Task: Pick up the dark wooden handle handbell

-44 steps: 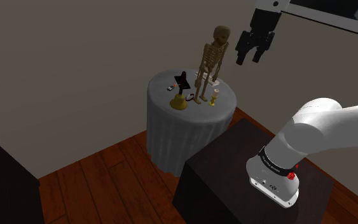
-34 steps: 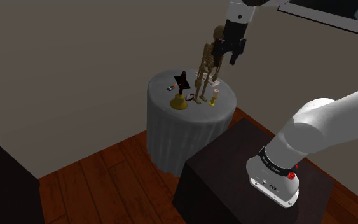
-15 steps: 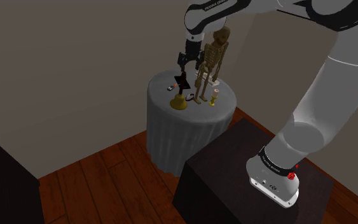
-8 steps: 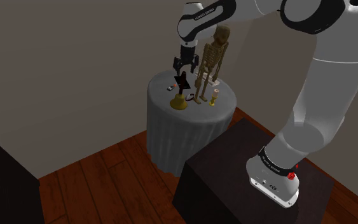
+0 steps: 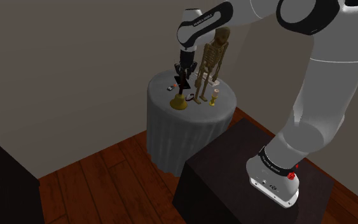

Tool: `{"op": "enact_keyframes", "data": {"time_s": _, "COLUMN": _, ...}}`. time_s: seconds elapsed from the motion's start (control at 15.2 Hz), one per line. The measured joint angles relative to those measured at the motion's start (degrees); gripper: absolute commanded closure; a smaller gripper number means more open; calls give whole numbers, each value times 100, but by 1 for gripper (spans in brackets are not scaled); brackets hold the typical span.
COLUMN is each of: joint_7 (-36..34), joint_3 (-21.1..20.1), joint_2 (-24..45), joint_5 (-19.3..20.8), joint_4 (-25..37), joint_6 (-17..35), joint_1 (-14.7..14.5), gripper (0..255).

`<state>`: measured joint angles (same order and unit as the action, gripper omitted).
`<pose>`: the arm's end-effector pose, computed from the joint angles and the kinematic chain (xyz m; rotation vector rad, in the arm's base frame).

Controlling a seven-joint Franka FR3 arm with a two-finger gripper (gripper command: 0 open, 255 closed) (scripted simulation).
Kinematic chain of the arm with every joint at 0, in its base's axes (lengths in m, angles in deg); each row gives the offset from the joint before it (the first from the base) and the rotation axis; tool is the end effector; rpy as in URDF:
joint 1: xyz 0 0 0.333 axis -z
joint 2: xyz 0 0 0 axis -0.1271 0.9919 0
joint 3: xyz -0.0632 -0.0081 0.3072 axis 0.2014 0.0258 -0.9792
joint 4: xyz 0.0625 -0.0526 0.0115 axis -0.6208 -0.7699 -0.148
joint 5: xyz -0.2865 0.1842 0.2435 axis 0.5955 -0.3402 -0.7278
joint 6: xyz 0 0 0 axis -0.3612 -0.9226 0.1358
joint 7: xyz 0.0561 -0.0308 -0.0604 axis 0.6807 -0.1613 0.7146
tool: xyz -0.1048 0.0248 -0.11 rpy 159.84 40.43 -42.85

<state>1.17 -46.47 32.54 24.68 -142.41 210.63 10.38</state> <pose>0.6347 -0.0386 0.2441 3.1028 -0.3416 -0.1252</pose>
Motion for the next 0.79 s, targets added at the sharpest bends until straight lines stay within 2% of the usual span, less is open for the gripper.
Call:
{"op": "enact_keyframes", "data": {"time_s": 0.46, "joint_7": 0, "joint_3": -1, "joint_2": 8, "joint_5": -1, "joint_4": 12, "joint_6": 2, "joint_1": -1, "gripper": 255}}
{"op": "enact_keyframes", "data": {"time_s": 0.79, "joint_7": -2, "joint_3": -2, "joint_2": -140, "joint_5": -1, "joint_4": 107, "joint_6": -251, "joint_1": -4, "gripper": 255}}
